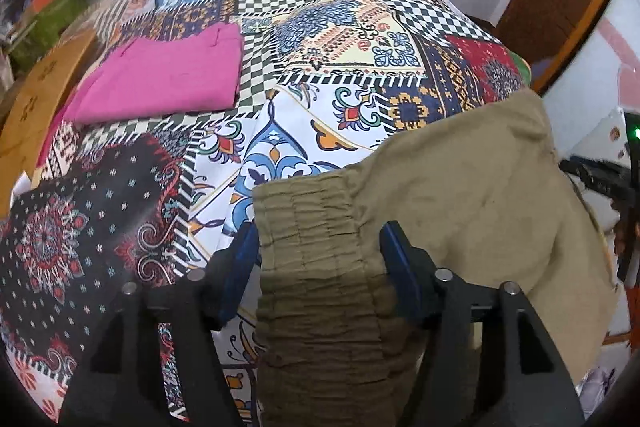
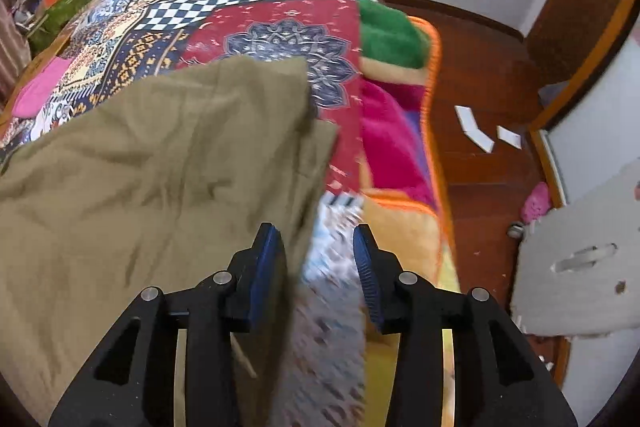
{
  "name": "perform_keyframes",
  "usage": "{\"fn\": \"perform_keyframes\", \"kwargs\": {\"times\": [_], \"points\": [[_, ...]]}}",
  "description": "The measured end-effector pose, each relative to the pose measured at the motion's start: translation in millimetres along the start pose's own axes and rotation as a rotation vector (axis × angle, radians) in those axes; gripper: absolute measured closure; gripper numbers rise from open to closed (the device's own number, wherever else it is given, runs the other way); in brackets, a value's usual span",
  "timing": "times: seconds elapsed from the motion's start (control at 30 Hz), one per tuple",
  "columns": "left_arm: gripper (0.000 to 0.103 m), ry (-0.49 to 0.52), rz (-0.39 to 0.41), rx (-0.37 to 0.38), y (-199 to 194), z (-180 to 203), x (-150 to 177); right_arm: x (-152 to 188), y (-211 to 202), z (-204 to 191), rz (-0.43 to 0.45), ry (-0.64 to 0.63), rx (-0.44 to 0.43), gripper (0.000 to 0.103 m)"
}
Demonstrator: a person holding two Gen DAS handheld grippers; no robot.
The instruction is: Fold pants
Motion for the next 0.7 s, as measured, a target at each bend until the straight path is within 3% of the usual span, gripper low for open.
{"fn": "perform_keyframes", "kwargs": {"times": [0.17,0.37,0.6,0.7], "points": [[0.040,0.002,0.031,-0.027,-23,3,-4,6,-33,8,0.033,0.037,-0.029,0.067],[0.034,0.043,0.083,-0.029,-62,21,4,1,-79,-20,0.104,0.036,-0.137,0.065],[0.030,0.015,0.079,0.024,-76,29,33,-8,-127,-107,0.173,-0.042,-0.347,0.063],[0.030,0.010,0.051,0.034,-62,31,45,-7,-126,-156,0.146,-0.103,-0.425,0.063]]}}
Point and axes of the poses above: each gripper's, at about its wrist camera, not at the fingertips, and y roughly the way its jaws point, z to its right, x to its underside, the point moved 5 cm from there along y, roughly the way its jaws point, and after that the axes turned 12 degrees about x, right-handed, at the moved point
